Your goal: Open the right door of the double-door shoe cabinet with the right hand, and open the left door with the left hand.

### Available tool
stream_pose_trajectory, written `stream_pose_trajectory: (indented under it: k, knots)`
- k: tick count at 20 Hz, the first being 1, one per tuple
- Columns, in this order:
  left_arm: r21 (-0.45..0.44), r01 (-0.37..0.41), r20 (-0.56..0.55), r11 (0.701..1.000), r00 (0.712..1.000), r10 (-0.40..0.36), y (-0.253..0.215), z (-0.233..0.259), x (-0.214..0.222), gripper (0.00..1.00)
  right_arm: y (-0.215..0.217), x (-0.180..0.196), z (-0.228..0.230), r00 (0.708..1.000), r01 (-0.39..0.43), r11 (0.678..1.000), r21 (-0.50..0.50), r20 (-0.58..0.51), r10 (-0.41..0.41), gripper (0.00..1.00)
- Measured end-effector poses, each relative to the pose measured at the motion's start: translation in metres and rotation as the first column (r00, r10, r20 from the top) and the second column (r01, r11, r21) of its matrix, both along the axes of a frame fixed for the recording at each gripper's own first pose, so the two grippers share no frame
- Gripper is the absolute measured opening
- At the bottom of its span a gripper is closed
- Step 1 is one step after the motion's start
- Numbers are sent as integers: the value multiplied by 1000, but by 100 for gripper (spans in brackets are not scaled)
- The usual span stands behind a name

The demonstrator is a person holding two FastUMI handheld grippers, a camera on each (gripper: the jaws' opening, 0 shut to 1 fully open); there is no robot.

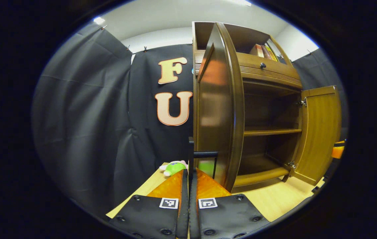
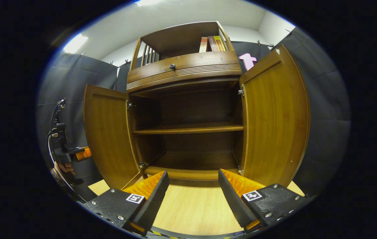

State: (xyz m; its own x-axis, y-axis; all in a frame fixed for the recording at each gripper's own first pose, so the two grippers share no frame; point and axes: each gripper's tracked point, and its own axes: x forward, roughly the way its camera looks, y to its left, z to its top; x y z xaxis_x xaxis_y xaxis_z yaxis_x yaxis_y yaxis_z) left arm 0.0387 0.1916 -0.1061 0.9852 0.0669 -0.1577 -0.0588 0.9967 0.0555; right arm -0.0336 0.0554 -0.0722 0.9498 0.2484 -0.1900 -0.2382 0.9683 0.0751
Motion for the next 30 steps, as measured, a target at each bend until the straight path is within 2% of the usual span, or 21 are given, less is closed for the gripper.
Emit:
stream_pose_trajectory:
  k: [7,13,16,20,24,27,29,30]
  knots:
    - [-18,155,6,988,988,-155,39,0,2,8,18,-1,-2,1000,6,1000,5,-7,-6,92]
    - [-29,272,-11,962,962,-272,54,-2,11,8,39,3,-4,1000,2,1000,21,-8,-2,92]
    - [58,310,-41,949,950,-308,50,-2,10,8,42,4,0,1000,2,1000,17,6,-2,92]
    - [72,262,-72,962,964,-257,56,-1,-7,11,35,10,6,999,11,999,41,30,-12,92]
    - [83,185,-80,979,981,-179,64,8,-59,8,23,17,4,999,1,999,52,36,-3,92]
    - [28,161,-53,986,986,-160,38,29,-90,8,5,20,2,999,6,999,44,31,-7,92]
    - [-5,135,-6,991,991,-135,14,41,-92,10,-3,18,4,1000,-2,999,48,31,0,92]
    - [-15,125,12,992,992,-125,3,47,-89,7,-7,17,5,999,-7,999,47,32,5,92]
